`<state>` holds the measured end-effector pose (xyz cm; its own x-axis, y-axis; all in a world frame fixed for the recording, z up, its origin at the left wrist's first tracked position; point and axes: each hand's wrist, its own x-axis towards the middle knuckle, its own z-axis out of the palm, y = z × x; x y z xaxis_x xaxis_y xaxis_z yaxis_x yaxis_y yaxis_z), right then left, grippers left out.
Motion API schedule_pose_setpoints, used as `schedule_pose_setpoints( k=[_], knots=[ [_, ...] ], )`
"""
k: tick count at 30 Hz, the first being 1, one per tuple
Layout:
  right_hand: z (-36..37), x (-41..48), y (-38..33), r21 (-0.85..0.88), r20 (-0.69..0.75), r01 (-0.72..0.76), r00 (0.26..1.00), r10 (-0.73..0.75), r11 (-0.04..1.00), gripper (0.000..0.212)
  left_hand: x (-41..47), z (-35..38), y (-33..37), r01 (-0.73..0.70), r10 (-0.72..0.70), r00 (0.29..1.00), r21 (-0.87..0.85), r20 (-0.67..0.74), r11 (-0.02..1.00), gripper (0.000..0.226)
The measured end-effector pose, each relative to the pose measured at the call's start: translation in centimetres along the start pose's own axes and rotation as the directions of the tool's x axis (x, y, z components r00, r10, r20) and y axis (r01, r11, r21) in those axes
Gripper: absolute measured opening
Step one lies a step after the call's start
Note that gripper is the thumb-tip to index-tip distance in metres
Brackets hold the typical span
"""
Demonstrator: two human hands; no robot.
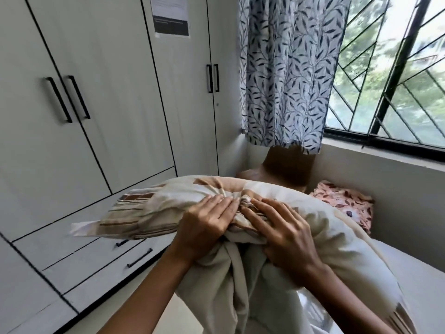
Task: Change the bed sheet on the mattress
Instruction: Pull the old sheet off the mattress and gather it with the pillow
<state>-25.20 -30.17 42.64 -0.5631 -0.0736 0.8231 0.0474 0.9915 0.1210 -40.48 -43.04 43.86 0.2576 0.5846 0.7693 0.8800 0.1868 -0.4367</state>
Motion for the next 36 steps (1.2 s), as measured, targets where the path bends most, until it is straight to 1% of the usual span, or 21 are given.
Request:
schedule_pose_setpoints(
  k=[4,9,11,14,15,18,23,26,28,32,36],
  knots=[
    [5.9,3.8,3.4,-0.107,-0.003,-0.057,0.998,0.057,0.993,0.039,1.2,7.1,-6.1,-0.045,0.042,0.998,-0.074,-0.042,0.996,0.034],
    [12.8,7.7,9.3,-0.226,-0.024,-0.082,0.997,0.079,0.971,0.034,3.8,16.9,-11.9,-0.094,0.081,0.990,-0.121,-0.114,0.988,0.031],
    [15.7,9.3,12.4,-0.264,-0.039,-0.095,0.995,0.088,0.960,0.036,5.2,21.4,-14.3,-0.121,0.102,0.984,-0.123,-0.148,0.985,0.034],
    [19.9,12.5,17.7,-0.300,-0.056,-0.114,0.993,0.102,0.947,0.039,8.5,28.2,-18.3,-0.150,0.119,0.973,-0.149,-0.200,0.977,0.046],
    [21.0,13.7,19.4,-0.312,-0.062,-0.115,0.993,0.100,0.943,0.039,9.8,30.1,-19.6,-0.159,0.126,0.969,-0.147,-0.213,0.976,0.045],
    [23.7,17.5,24.5,-0.357,-0.087,-0.122,0.991,0.098,0.926,0.040,13.8,35.1,-23.4,-0.192,0.150,0.961,-0.166,-0.233,0.967,0.033],
    [27.6,24.0,33.6,-0.452,-0.121,-0.121,0.990,0.073,0.884,0.043,21.4,43.1,-29.6,-0.220,0.158,0.940,-0.182,-0.304,0.958,0.030],
    [29.2,27.4,38.7,-0.518,-0.127,-0.104,0.991,0.043,0.849,0.037,25.8,47.6,-32.6,-0.250,0.176,0.916,-0.173,-0.360,0.953,0.031],
    [30.7,29.8,42.7,-0.581,-0.125,-0.090,0.992,0.021,0.809,0.038,28.9,51.5,-34.7,-0.265,0.179,0.899,-0.171,-0.399,0.949,0.032],
    [32.2,34.4,48.8,-0.675,-0.094,-0.047,0.995,-0.023,0.736,0.037,34.3,57.2,-38.1,-0.253,0.157,0.871,-0.150,-0.465,0.956,0.029],
    [33.5,37.5,54.9,-0.741,-0.073,-0.032,0.997,-0.033,0.670,0.043,39.5,63.4,-40.4,-0.269,0.115,0.837,-0.219,-0.534,0.938,0.031]
  ],
)
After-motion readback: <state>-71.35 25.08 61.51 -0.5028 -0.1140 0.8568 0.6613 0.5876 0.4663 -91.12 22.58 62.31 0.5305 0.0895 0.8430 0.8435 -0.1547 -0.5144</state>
